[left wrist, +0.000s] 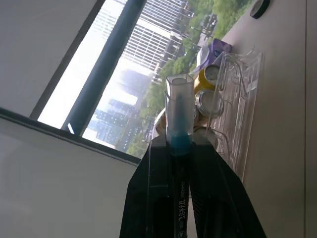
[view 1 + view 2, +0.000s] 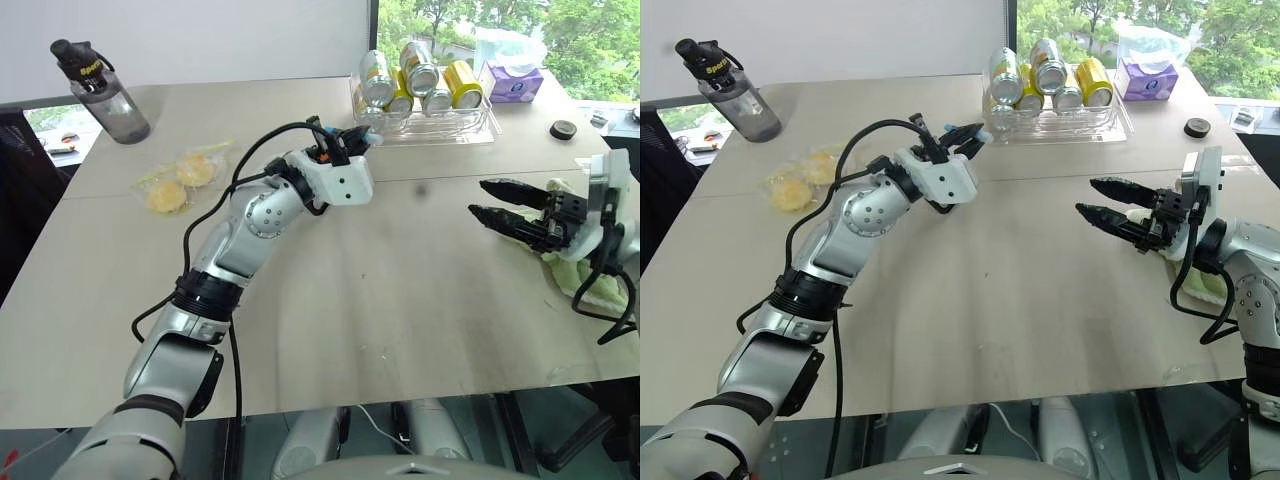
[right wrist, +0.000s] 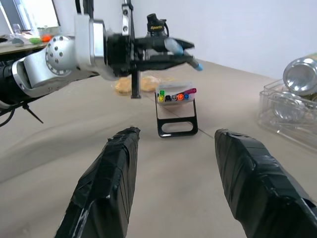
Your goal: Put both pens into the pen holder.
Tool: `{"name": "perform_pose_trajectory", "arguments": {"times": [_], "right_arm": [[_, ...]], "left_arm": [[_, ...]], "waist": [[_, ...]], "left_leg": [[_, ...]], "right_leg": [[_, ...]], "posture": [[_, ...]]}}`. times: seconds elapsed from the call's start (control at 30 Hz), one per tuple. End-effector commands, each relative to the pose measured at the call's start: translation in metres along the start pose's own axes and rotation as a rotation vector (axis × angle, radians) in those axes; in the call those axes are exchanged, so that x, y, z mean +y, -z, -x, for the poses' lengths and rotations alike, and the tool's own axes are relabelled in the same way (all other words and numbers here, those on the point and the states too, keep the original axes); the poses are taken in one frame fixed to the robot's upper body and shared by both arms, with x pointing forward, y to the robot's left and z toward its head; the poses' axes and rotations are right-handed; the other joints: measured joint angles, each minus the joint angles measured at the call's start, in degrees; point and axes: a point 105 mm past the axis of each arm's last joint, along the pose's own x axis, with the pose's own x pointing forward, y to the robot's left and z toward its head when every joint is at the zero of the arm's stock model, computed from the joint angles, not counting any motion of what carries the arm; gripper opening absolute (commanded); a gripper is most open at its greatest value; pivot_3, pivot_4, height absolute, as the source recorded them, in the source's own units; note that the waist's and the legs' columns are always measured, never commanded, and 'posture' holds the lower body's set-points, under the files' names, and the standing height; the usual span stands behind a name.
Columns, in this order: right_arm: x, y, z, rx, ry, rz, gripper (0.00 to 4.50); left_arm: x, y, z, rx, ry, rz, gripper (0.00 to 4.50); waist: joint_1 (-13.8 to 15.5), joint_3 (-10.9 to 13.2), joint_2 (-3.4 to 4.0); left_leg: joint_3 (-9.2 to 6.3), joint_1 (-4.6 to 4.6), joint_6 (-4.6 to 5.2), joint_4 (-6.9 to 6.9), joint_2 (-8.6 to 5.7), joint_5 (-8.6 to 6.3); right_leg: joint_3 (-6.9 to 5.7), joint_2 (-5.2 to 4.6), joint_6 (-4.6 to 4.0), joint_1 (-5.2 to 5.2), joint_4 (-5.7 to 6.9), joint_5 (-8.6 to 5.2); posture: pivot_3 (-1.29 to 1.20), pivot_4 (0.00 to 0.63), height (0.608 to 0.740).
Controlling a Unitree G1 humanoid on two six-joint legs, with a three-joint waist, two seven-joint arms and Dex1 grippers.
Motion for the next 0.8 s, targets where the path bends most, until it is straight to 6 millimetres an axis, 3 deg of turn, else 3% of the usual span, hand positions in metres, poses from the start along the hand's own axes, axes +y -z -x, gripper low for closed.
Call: {"name": "perform_pose_trajectory", "arguments": {"times": [0.03, 0.2, 0.8], "right_arm": [[-0.004, -0.016, 0.006, -0.046, 0.023, 0.052, 2.59], [-0.006, -0.015, 0.006, -0.051, 0.031, 0.055, 2.59], [-0.014, -0.013, 0.009, -0.052, 0.057, 0.076, 2.59]], "left_arm": [[0.003, -0.001, -0.001, -0.007, -0.023, -0.022, 0.00], [0.003, 0.009, -0.001, 0.052, -0.021, 0.028, 0.00], [0.000, 0.006, 0.007, 0.171, -0.021, 0.072, 0.00]], "waist": [[-0.01, 0.00, 0.00], [-0.05, 0.00, 0.00], [-0.04, 0.00, 0.00]], "left_leg": [[0.00, -0.01, 0.00, 0.02, 0.00, 0.00], [0.01, -0.01, 0.00, 0.06, 0.00, 0.00], [0.02, 0.00, 0.00, 0.17, -0.01, 0.00]], "right_leg": [[0.00, 0.00, 0.00, 0.00, 0.00, 0.00], [0.00, 0.00, 0.01, 0.00, 0.02, 0.00], [0.01, 0.00, 0.01, -0.01, 0.19, 0.01]], "posture": [[0.00, 0.150, 0.740], [0.00, 0.150, 0.740], [0.00, 0.150, 0.740]]}}
